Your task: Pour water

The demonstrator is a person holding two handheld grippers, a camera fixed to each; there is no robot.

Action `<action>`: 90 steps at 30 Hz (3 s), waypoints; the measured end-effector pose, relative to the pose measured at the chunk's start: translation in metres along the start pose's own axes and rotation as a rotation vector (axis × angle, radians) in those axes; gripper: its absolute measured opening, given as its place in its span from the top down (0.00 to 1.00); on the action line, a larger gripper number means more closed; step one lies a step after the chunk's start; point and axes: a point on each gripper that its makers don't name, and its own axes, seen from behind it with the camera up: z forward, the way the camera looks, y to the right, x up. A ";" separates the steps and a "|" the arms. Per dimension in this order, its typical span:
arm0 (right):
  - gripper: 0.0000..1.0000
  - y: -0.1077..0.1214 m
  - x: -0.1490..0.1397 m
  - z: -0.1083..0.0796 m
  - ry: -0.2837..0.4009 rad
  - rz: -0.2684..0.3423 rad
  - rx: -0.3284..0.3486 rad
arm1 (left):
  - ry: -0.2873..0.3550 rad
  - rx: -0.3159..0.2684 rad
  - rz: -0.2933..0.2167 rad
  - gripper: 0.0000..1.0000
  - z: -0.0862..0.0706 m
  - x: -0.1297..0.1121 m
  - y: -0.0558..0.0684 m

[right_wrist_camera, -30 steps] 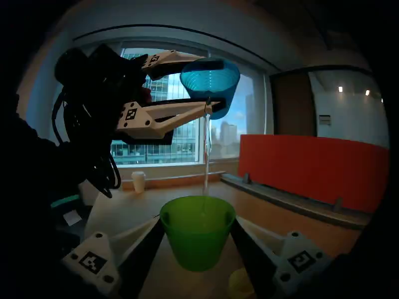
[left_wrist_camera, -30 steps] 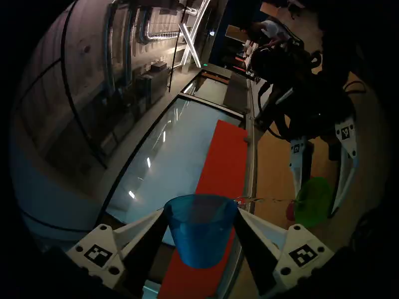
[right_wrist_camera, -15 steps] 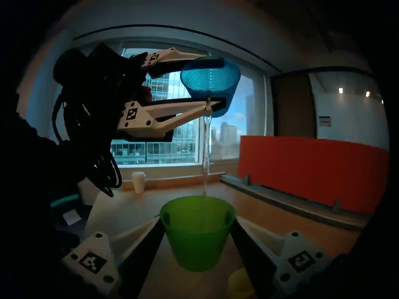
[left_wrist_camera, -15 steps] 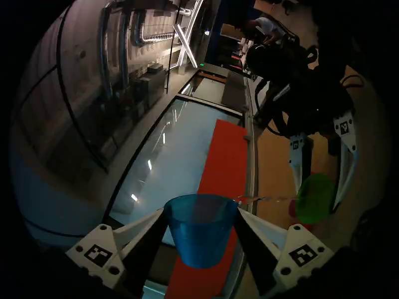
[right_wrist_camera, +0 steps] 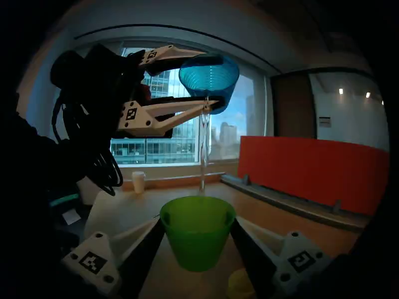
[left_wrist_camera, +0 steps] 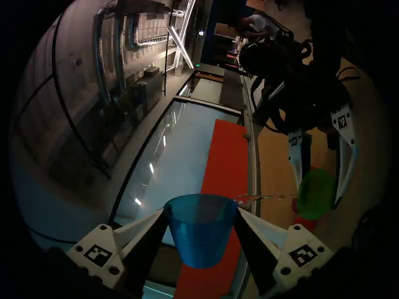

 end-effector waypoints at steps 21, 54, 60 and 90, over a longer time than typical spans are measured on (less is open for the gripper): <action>0.10 0.000 0.001 0.001 0.003 -0.003 -0.001 | 0.008 0.004 0.082 0.13 0.003 0.006 -0.002; 0.10 0.001 0.008 0.000 0.014 -0.002 -0.006 | 0.016 0.029 0.260 0.13 -0.001 0.020 -0.007; 0.10 0.002 0.010 -0.001 0.017 -0.003 -0.008 | 0.009 0.036 0.309 0.13 -0.002 0.021 -0.008; 0.10 0.005 0.011 -0.001 0.028 0.003 -0.019 | 0.016 0.049 0.304 0.13 -0.001 0.019 -0.009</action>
